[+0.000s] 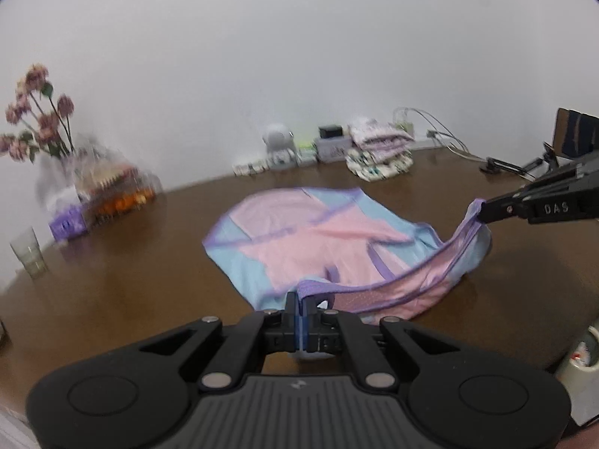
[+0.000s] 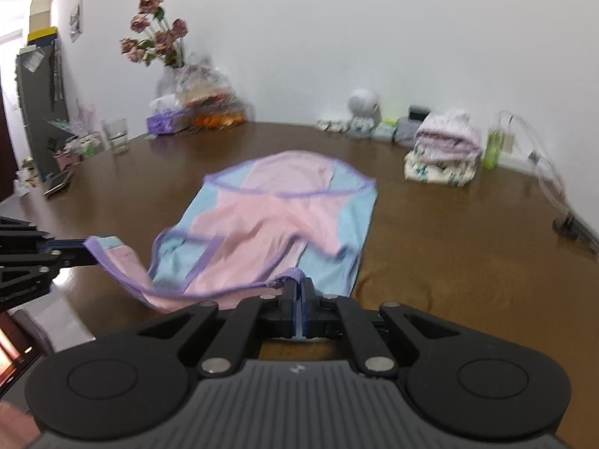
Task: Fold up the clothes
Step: 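Lift the hem with both grippers and fold it over onto the garment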
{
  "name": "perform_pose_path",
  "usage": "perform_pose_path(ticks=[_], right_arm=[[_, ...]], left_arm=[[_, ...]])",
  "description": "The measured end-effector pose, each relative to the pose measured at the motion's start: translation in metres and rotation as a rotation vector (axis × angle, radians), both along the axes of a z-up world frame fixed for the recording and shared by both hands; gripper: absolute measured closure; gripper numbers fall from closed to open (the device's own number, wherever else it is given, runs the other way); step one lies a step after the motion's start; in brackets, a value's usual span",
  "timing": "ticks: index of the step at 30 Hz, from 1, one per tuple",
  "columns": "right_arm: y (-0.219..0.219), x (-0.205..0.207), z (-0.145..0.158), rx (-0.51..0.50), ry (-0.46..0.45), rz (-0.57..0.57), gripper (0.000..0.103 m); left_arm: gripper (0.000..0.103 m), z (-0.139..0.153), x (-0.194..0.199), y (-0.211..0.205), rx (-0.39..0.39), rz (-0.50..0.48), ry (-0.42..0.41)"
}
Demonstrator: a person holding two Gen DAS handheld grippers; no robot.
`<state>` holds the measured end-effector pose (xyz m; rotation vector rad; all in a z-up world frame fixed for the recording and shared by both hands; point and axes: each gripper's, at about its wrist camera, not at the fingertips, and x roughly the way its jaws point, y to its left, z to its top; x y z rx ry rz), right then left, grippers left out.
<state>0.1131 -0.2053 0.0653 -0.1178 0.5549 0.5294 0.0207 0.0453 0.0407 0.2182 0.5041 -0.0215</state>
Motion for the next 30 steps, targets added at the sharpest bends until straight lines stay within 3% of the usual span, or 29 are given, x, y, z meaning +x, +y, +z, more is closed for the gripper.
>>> perform_pose_path(ticks=[4,8,15,20,25,30], right_arm=[[0.014,0.03,0.028,-0.013,-0.059,0.031,0.101],[0.034,0.074,0.051,-0.029,-0.11,0.047,0.101],[0.085,0.189,0.062,-0.097,-0.103,0.017,0.101],[0.123,0.276,0.043,-0.126,-0.025,0.003,0.101],[0.152,0.353,0.003,-0.142,0.087,0.007,0.101],[0.165,0.398,-0.031,-0.147,0.17,0.009,0.101]], left_arm=[[0.103,0.017,0.032,0.008,0.068,0.017,-0.044],[0.103,0.032,0.082,0.024,0.079,0.053,-0.053],[0.103,0.042,0.196,0.05,0.106,0.087,-0.019],[0.103,0.018,0.279,0.062,0.146,0.11,0.046],[0.103,-0.017,0.352,0.1,0.07,0.119,0.185],[0.102,-0.04,0.388,0.128,0.001,0.118,0.274]])
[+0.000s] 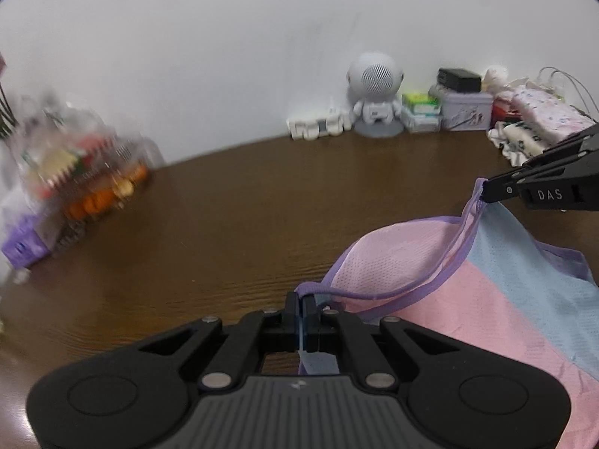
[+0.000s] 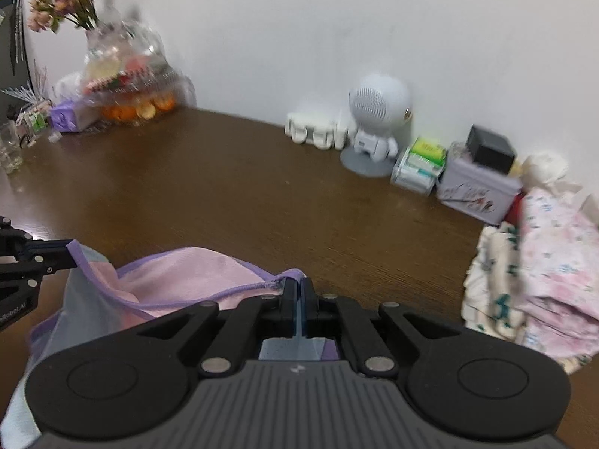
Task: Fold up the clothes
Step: 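Lift the hem with both grippers and fold it over onto the garment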
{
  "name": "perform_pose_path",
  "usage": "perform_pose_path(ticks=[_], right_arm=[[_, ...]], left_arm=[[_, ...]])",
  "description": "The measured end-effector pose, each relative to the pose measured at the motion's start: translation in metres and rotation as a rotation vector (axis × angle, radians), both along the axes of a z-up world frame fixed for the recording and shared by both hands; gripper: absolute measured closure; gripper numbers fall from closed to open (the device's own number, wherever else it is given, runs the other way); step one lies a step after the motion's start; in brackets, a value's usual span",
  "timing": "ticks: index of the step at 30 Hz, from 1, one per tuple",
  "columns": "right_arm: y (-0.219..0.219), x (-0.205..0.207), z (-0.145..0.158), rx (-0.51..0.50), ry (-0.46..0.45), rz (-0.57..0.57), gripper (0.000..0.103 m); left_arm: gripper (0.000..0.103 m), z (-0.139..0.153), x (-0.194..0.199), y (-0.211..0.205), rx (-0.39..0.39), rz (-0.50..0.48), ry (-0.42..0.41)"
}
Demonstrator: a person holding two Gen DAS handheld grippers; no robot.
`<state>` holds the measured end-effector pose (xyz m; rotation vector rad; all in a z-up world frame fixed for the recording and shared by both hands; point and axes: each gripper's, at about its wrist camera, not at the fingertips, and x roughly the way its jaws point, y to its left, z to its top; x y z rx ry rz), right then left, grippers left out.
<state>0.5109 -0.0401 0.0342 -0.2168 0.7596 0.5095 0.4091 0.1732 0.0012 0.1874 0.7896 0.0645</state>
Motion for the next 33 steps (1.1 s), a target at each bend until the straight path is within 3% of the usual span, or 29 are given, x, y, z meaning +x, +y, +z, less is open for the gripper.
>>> perform_pose_path(ticks=[4,7,8,9,10,11,13,15,19,25,29,33], right_arm=[[0.005,0.015,-0.017,-0.008,0.04,-0.007,0.101],[0.005,0.023,-0.027,-0.009,0.071,-0.019,0.1],[0.004,0.026,-0.03,-0.004,0.082,-0.025,0.096],[0.002,0.028,-0.032,0.012,0.098,-0.035,0.086],[-0.003,0.029,-0.032,0.039,0.109,-0.055,0.077],[-0.013,0.027,-0.028,0.081,0.111,-0.067,0.055],[-0.031,0.02,-0.018,0.154,0.104,-0.078,0.051],[-0.051,0.001,-0.005,0.189,0.077,-0.062,0.049],[-0.086,-0.049,0.006,0.191,0.043,0.013,0.039],[-0.125,-0.133,-0.009,0.119,0.002,0.145,0.031],[-0.138,-0.164,-0.026,0.056,0.021,0.196,0.041],[-0.139,-0.168,-0.034,0.032,0.024,0.229,0.049]], left_arm=[[0.099,-0.011,0.018,0.017,-0.064,0.025,0.058],[0.091,-0.013,0.021,0.025,-0.098,0.053,0.055],[0.083,-0.013,0.02,0.027,-0.114,0.055,0.045],[0.067,-0.012,0.017,0.028,-0.133,0.065,0.041],[0.059,-0.01,0.012,0.028,-0.144,0.071,0.028],[0.047,-0.006,0.002,0.027,-0.142,0.064,0.001],[0.039,0.004,-0.019,0.022,-0.125,0.049,-0.049],[0.023,0.012,-0.047,0.013,-0.086,0.011,-0.081],[0.022,0.018,-0.105,0.007,-0.043,-0.085,-0.077],[0.022,0.014,-0.184,0.0,-0.113,-0.165,-0.038],[0.026,0.004,-0.212,-0.012,-0.106,-0.192,0.007],[0.034,-0.004,-0.216,-0.021,-0.087,-0.214,0.048]])
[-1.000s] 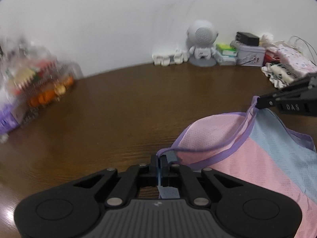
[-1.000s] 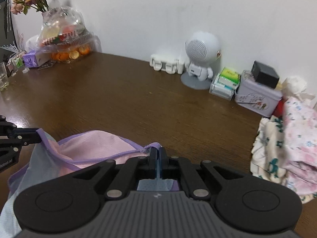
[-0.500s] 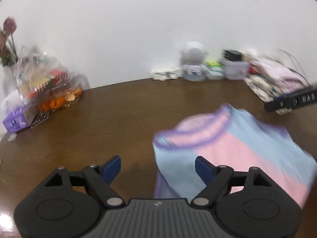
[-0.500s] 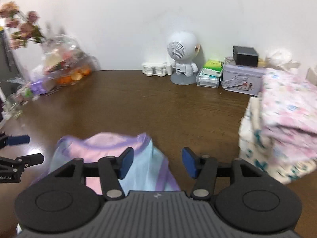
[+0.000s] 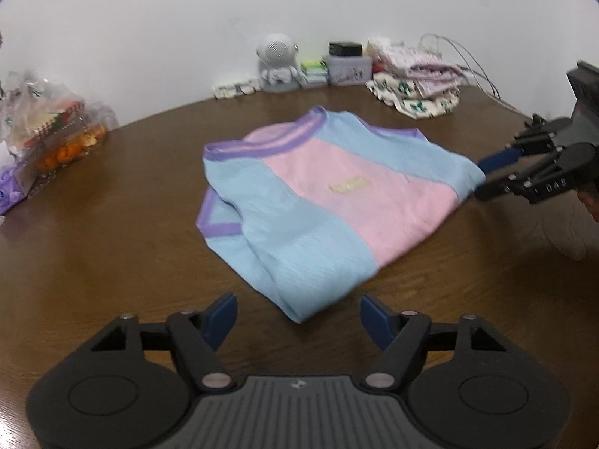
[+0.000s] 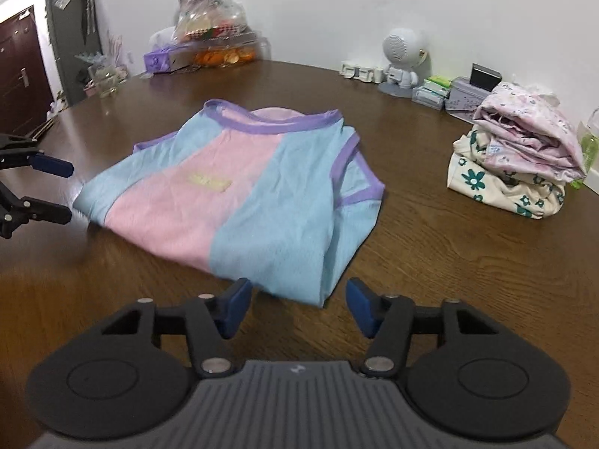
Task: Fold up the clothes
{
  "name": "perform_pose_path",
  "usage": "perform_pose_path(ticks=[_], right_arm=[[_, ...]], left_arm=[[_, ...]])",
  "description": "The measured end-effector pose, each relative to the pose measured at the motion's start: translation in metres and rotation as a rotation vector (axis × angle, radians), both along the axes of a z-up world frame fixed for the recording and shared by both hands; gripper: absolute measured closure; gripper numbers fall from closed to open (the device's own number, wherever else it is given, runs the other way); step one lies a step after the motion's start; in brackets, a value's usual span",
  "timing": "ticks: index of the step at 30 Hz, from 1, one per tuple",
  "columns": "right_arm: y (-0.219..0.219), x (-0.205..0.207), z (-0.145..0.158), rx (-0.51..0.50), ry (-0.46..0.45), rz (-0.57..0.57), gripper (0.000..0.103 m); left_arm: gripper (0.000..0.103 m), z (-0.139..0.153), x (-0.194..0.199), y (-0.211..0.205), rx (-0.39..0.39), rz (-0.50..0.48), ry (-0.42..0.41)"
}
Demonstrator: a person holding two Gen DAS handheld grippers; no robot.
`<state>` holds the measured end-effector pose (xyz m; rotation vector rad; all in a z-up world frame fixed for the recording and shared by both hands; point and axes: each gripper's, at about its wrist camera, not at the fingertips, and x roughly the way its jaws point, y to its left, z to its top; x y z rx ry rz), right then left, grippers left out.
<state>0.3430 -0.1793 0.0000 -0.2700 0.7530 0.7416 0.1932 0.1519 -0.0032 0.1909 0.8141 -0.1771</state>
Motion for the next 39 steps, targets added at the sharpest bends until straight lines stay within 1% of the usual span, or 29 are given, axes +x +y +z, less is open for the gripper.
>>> perform_pose_path(ticks=[2,4,5,6,8,10,11,13,14,15,16,17,18,22,26,29,32,34,36,39], right_arm=[[0.001,0.0,-0.002,-0.013,-0.013,0.015,0.05],[0.003,0.0,-0.004,-0.029,-0.024,0.03,0.053],[0.004,0.0,-0.005,-0.033,-0.025,0.042,0.055],[0.005,0.0,-0.006,-0.036,-0.025,0.055,0.06],[0.007,0.0,-0.006,-0.035,-0.027,0.078,0.064],[0.008,0.0,-0.005,-0.037,-0.03,0.094,0.065],[0.008,0.001,-0.005,-0.037,-0.029,0.099,0.067],[0.008,0.001,-0.005,-0.035,-0.025,0.106,0.072],[0.008,0.0,-0.005,-0.037,-0.024,0.109,0.078],[0.008,0.0,-0.004,-0.038,-0.022,0.111,0.085],[0.009,-0.001,-0.004,-0.039,-0.019,0.107,0.087],[0.009,-0.002,-0.003,-0.04,-0.016,0.103,0.093],[0.009,-0.003,-0.002,-0.04,-0.014,0.099,0.098],[0.006,-0.012,0.008,-0.04,-0.026,0.072,0.1],[-0.01,-0.04,0.027,-0.02,-0.039,0.058,0.1],[-0.026,-0.073,0.033,-0.045,-0.036,0.03,0.1],[-0.045,-0.114,0.034,-0.061,-0.014,-0.012,0.1],[-0.058,-0.144,0.03,-0.063,0.002,-0.042,0.1],[-0.07,-0.175,0.025,-0.061,0.02,-0.07,0.1],[-0.08,-0.218,0.016,-0.076,0.027,-0.102,0.1]], left_arm=[[0.039,-0.003,0.001,-0.003,0.009,-0.003,0.013],[0.044,-0.007,0.004,-0.006,0.021,-0.003,0.021],[0.05,-0.009,0.005,-0.007,0.028,-0.003,0.025],[0.059,-0.011,0.008,-0.008,0.026,-0.001,0.028],[0.062,-0.011,0.01,-0.007,0.02,0.002,0.029],[0.065,-0.011,0.012,-0.007,0.022,0.002,0.025],[0.066,-0.011,0.013,-0.007,0.028,0.003,0.023],[0.076,-0.011,0.014,-0.007,0.03,-0.004,0.021],[0.088,-0.011,0.015,-0.007,0.031,-0.01,0.021],[0.097,-0.011,0.015,-0.007,0.032,-0.017,0.02],[0.098,-0.011,0.014,-0.007,0.038,-0.021,0.018],[0.101,-0.011,0.013,-0.008,0.05,-0.028,0.012],[0.101,-0.01,0.011,-0.009,0.05,-0.033,0.009],[0.102,0.004,0.001,-0.01,0.041,-0.057,-0.012],[0.102,0.017,-0.024,-0.019,0.042,-0.111,-0.028],[0.102,0.024,-0.026,-0.013,0.036,-0.159,-0.023],[0.102,0.025,-0.035,-0.015,0.029,-0.21,-0.015],[0.102,0.021,-0.044,-0.018,0.018,-0.237,-0.003],[0.102,0.017,-0.043,-0.015,0.01,-0.257,0.004],[0.102,0.005,-0.071,-0.025,-0.009,-0.274,0.013]])
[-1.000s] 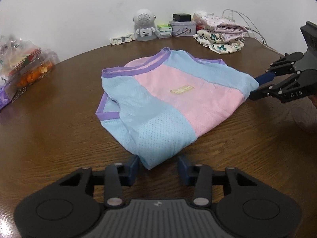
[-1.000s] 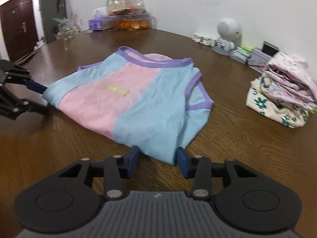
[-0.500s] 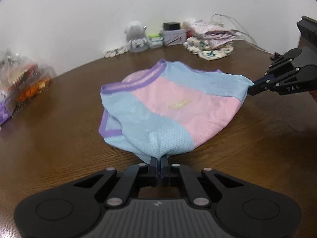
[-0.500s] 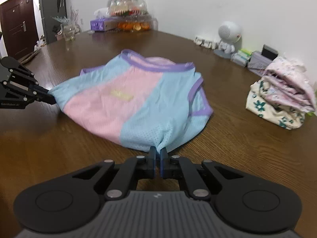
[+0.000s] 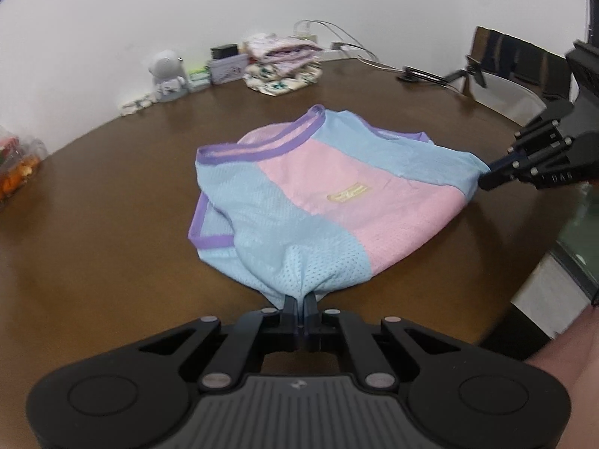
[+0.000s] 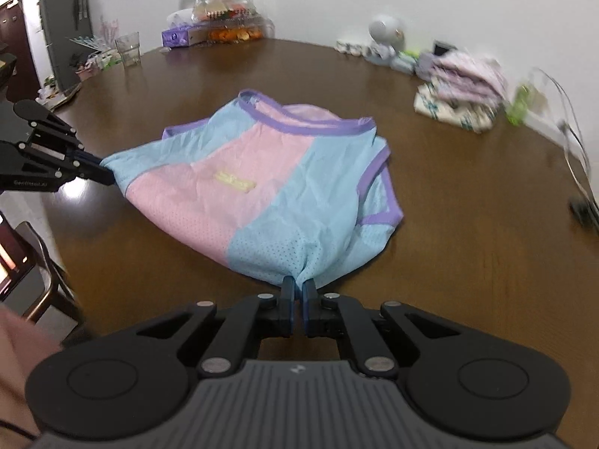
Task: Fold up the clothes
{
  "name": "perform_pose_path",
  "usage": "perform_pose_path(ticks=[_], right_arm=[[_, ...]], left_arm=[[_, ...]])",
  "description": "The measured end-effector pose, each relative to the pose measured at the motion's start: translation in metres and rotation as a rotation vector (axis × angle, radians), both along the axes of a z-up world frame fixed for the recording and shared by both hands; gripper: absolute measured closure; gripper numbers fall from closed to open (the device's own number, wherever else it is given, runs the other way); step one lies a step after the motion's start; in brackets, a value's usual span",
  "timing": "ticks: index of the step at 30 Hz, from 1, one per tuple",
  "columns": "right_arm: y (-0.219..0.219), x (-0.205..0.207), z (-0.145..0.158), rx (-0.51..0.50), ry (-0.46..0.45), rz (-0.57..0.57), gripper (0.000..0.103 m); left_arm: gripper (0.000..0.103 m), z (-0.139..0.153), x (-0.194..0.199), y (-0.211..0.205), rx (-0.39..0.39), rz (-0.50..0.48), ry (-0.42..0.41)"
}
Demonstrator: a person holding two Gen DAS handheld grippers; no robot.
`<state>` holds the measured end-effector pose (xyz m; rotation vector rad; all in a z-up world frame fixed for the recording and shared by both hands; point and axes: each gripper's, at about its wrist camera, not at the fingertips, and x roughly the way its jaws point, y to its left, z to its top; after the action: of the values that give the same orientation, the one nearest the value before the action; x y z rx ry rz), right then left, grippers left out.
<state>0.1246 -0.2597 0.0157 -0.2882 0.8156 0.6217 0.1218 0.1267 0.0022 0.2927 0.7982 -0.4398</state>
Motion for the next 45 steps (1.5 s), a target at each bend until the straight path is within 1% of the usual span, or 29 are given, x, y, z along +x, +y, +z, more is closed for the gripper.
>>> perform_pose_path(ticks=[4,6,7,8,10,11,12,13,15,17,19,20,21,24,25,27,31,34,35,37,38,39,40,41,42,43,44,45], right_arm=[[-0.012,-0.037,-0.011,0.018,0.023,-0.047,0.1],[-0.017,-0.042,-0.01,0.029,0.018,-0.062,0.099],[-0.019,-0.044,-0.009,0.034,0.015,-0.07,0.099],[-0.021,-0.047,-0.008,0.039,0.012,-0.078,0.097],[-0.025,-0.051,-0.006,0.05,0.006,-0.093,0.088],[-0.03,-0.051,0.0,0.061,-0.008,-0.106,0.077],[-0.035,-0.051,0.006,0.074,-0.023,-0.119,0.066],[-0.038,-0.049,0.013,0.09,-0.041,-0.13,0.064],[-0.039,-0.044,0.024,0.121,-0.07,-0.139,0.064],[-0.03,-0.033,0.027,0.138,-0.085,-0.123,0.064],[-0.012,-0.022,0.023,0.129,-0.087,-0.091,0.066],[-0.003,-0.017,0.019,0.12,-0.085,-0.078,0.069],[0.006,-0.012,0.016,0.111,-0.083,-0.066,0.074],[0.025,-0.006,0.003,0.082,-0.069,-0.034,0.076],[0.027,-0.006,-0.002,0.061,-0.069,-0.035,0.076],[0.024,-0.007,-0.01,0.046,-0.058,-0.052,0.076],[0.011,-0.01,-0.02,0.059,-0.054,-0.082,0.076],[0.01,-0.013,-0.022,0.064,-0.072,-0.089,0.075],[0.01,-0.013,-0.022,0.062,-0.072,-0.093,0.073],[0.01,-0.012,-0.019,0.068,-0.06,-0.099,0.071],[0.009,-0.011,-0.017,0.079,-0.048,-0.102,0.065],[0.007,-0.011,-0.014,0.101,-0.047,-0.109,0.057],[0.005,-0.012,-0.009,0.125,-0.049,-0.116,0.052],[0.002,-0.014,-0.004,0.141,-0.067,-0.124,0.042],[0.0,-0.018,0.0,0.145,-0.09,-0.128,0.033],[-0.002,-0.022,0.005,0.149,-0.115,-0.131,0.029],[-0.004,-0.026,0.009,0.152,-0.139,-0.134,0.023],[-0.005,-0.029,0.012,0.149,-0.151,-0.135,0.023]], left_arm=[[0.102,-0.009,-0.023,-0.01,-0.007,-0.013,0.002],[0.1,-0.011,-0.029,-0.013,-0.008,-0.013,0.003],[0.098,-0.011,-0.03,-0.012,-0.004,-0.009,0.004],[0.093,-0.012,-0.031,-0.012,0.0,-0.004,0.006],[0.086,-0.006,-0.036,-0.009,0.004,0.008,0.0],[0.067,-0.001,-0.039,-0.006,0.003,0.014,-0.012],[0.058,0.004,-0.042,-0.002,0.001,0.02,-0.023],[0.049,0.011,-0.042,0.001,-0.005,0.026,-0.049],[0.049,0.024,-0.04,0.004,-0.023,0.031,-0.091],[0.052,0.031,-0.029,-0.003,-0.043,0.013,-0.113],[0.068,0.029,-0.019,-0.016,-0.044,-0.026,-0.107],[0.086,0.026,-0.014,-0.023,-0.035,-0.05,-0.091],[0.095,0.02,-0.008,-0.031,-0.022,-0.074,-0.065],[0.094,0.004,0.0,-0.037,0.006,-0.088,-0.025],[0.094,-0.001,0.002,-0.036,0.014,-0.085,-0.015],[0.094,-0.008,0.005,-0.028,0.005,-0.072,0.008],[0.093,-0.014,0.004,-0.02,-0.022,-0.058,0.005],[0.093,-0.014,0.0,-0.021,-0.011,-0.057,-0.014],[0.093,-0.014,0.001,-0.021,-0.007,-0.058,-0.014],[0.087,-0.012,0.002,-0.022,-0.002,-0.05,-0.011],[0.078,-0.009,0.002,-0.021,-0.007,-0.035,-0.015],[0.071,-0.004,0.001,-0.019,-0.017,-0.028,-0.031],[0.067,0.0,-0.001,-0.017,-0.028,-0.02,-0.047],[0.058,0.006,-0.004,-0.014,-0.041,-0.011,-0.069],[0.052,0.012,-0.007,-0.011,-0.054,-0.002,-0.09],[0.049,0.016,-0.011,-0.009,-0.063,-0.002,-0.107],[0.044,0.02,-0.015,-0.007,-0.066,-0.005,-0.119],[0.039,0.023,-0.019,-0.005,-0.069,-0.008,-0.131]])
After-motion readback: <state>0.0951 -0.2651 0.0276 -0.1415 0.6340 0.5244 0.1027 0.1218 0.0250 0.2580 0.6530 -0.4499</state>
